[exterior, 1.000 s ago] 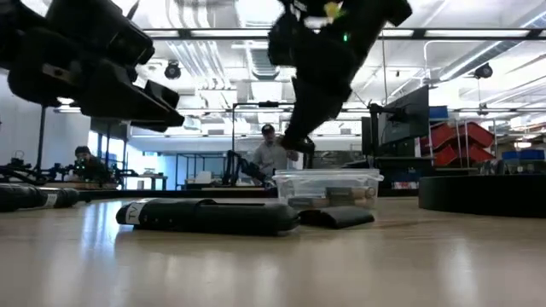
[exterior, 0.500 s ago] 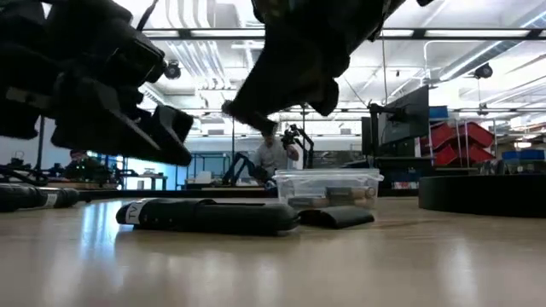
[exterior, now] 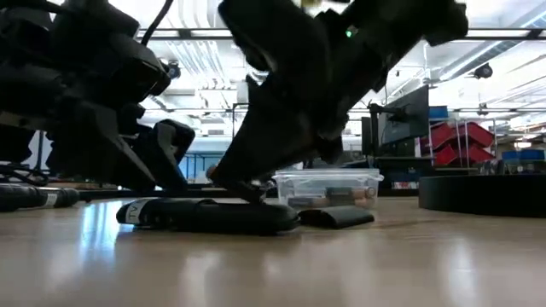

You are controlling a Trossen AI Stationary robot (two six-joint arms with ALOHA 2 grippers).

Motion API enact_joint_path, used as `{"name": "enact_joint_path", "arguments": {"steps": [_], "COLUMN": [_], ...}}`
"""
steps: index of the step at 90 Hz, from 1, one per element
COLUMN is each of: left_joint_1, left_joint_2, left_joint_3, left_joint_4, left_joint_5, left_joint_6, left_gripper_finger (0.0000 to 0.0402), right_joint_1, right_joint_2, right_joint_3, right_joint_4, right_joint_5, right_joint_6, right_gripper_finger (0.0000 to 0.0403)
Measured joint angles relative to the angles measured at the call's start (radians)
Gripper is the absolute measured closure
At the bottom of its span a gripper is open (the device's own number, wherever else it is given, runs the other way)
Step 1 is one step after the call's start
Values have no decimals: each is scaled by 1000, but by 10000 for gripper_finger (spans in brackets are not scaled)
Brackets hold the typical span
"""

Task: Insert battery
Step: Insert the brown battery into the remote's battery compartment

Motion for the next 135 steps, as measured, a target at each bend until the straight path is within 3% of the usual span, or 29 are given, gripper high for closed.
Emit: {"name": "enact_joint_path", "arguments": {"steps": [35, 46, 73, 99, 115, 135], "left_joint_1": [2, 2, 2, 17, 58, 95], "left_joint_2": [-18, -57, -211, -255, -282, -348], "left_joint_3": [0, 0, -2, 1, 6, 6], "left_joint_4": [-28, -89, -277, -306, -333, -386], "left_joint_5": [0, -4, -144, -182, -182, -183], "left_joint_6": [2, 1, -18, -28, -9, 8], "left_gripper_finger": [265, 264, 275, 272, 275, 284], "right_joint_1": [-45, -96, -267, -382, -407, -439], "right_joint_2": [-88, -152, -304, -256, -221, -179], "right_joint_3": [-1, -1, 0, -1, -1, -1], "right_joint_4": [-76, -204, -523, -601, -618, -602], "right_joint_5": [21, 19, 23, -165, -172, -200], "right_joint_6": [-27, -26, -145, -242, -272, -316], "right_gripper_finger": [394, 394, 394, 383, 354, 360]}}
